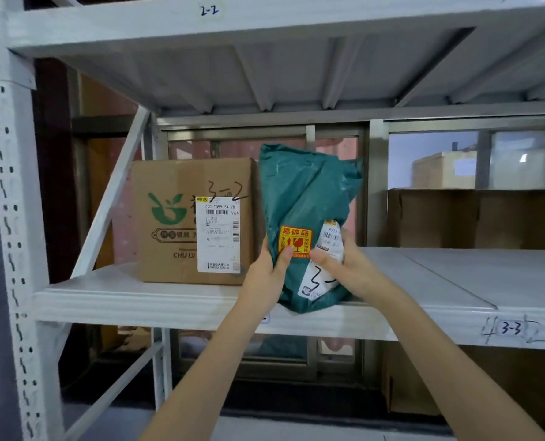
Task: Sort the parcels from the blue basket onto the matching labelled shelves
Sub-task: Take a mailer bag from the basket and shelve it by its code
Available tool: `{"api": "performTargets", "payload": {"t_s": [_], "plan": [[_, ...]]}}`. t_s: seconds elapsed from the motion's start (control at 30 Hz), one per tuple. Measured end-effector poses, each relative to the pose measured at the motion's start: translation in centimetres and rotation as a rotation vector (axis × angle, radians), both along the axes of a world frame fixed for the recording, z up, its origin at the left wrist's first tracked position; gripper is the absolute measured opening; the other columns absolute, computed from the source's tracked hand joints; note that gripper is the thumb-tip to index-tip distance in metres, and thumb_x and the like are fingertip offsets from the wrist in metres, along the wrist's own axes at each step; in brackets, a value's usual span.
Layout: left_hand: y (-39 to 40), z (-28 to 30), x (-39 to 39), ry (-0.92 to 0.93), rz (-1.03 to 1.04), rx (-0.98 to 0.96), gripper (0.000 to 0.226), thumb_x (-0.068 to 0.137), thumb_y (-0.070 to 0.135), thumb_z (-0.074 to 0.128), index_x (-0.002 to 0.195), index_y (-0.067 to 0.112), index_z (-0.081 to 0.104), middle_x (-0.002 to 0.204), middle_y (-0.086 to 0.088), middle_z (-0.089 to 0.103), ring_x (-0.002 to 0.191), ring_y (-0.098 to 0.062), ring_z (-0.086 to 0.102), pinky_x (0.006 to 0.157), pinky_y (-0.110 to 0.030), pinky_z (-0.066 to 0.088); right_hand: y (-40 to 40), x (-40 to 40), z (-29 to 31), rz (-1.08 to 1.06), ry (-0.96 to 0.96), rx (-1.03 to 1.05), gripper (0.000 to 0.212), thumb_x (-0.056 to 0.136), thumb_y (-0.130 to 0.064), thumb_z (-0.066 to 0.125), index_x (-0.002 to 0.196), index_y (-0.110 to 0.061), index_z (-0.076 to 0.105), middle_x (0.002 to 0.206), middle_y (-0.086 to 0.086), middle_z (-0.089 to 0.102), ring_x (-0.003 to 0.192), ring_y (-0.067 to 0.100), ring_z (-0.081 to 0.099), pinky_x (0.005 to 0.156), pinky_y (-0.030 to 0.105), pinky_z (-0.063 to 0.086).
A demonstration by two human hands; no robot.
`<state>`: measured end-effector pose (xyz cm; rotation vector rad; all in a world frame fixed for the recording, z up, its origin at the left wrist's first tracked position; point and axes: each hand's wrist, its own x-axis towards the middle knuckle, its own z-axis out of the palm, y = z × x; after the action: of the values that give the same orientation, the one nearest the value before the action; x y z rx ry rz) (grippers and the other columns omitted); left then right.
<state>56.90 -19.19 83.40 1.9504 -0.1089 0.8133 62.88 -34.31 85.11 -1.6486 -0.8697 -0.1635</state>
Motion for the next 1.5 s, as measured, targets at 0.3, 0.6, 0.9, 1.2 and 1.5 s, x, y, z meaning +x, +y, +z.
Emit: {"api": "performTargets", "payload": {"t_s": [0.3, 0.6, 0.9, 1.2, 1.5], "plan": [[1.4, 0.1, -2.5, 0.019, 0.107, 0.236, 0.061, 0.096, 0.046, 0.041, 0.150, 0.025, 0.023, 0.130, 0.004, 0.059, 0.116, -0.015, 0.057, 0.097, -0.030, 0.047, -2.7, -1.3, -0.4, -0.061, -0.009, -0.226, 0.039, 0.086, -0.026, 0.067, 0.118, -0.032, 0.046, 0.110, -0.018, 0.060, 0.100, -0.002, 0.060, 0.075, 0.014, 0.052], [2.2, -0.7, -3.8, -0.037, 0.361, 0.603, 0.041, 0.090, 0.045, 0.055, 0.120, 0.016, 0.055, 0.107, 0.002, 0.066, 0.095, -0.018, 0.062, 0.074, -0.025, 0.049, -2.3, -0.9, -1.0, -0.207, -0.085, -0.366, 0.028, 0.078, -0.028, 0.075, 0.101, -0.028, 0.058, 0.104, -0.011, 0.068, 0.096, 0.006, 0.064, 0.088, 0.026, 0.052], [2.4, -0.1, -2.7, 0.014, 0.565, 0.681, 0.035, 0.091, 0.046, 0.055, 0.101, 0.012, 0.055, 0.097, -0.002, 0.054, 0.093, -0.022, 0.056, 0.067, -0.029, 0.040, -0.1, 0.3, -1.0, -0.302, -0.099, -0.439, 0.039, 0.081, -0.030, 0.073, 0.113, -0.015, 0.057, 0.107, -0.006, 0.065, 0.100, 0.015, 0.061, 0.085, 0.029, 0.051], [3.1, -0.3, -2.0, -0.051, 0.577, 0.631, 0.039, 0.088, 0.049, 0.057, 0.110, 0.017, 0.054, 0.101, 0.003, 0.059, 0.093, -0.019, 0.058, 0.064, -0.026, 0.039, 0.5, 0.5, -0.8, -0.337, -0.076, -0.465, 0.040, 0.082, -0.033, 0.071, 0.114, -0.017, 0.051, 0.112, -0.003, 0.063, 0.101, 0.016, 0.059, 0.086, 0.030, 0.050], [3.7, -0.5, -1.9, -0.118, 0.549, 0.569, 0.045, 0.083, 0.053, 0.061, 0.113, 0.020, 0.057, 0.100, 0.007, 0.059, 0.090, -0.016, 0.059, 0.063, -0.023, 0.039, 0.2, 0.0, -0.7, -0.277, -0.027, -0.386, 0.050, 0.081, -0.027, 0.073, 0.124, -0.018, 0.050, 0.117, -0.006, 0.063, 0.104, 0.011, 0.058, 0.088, 0.025, 0.048]]}}
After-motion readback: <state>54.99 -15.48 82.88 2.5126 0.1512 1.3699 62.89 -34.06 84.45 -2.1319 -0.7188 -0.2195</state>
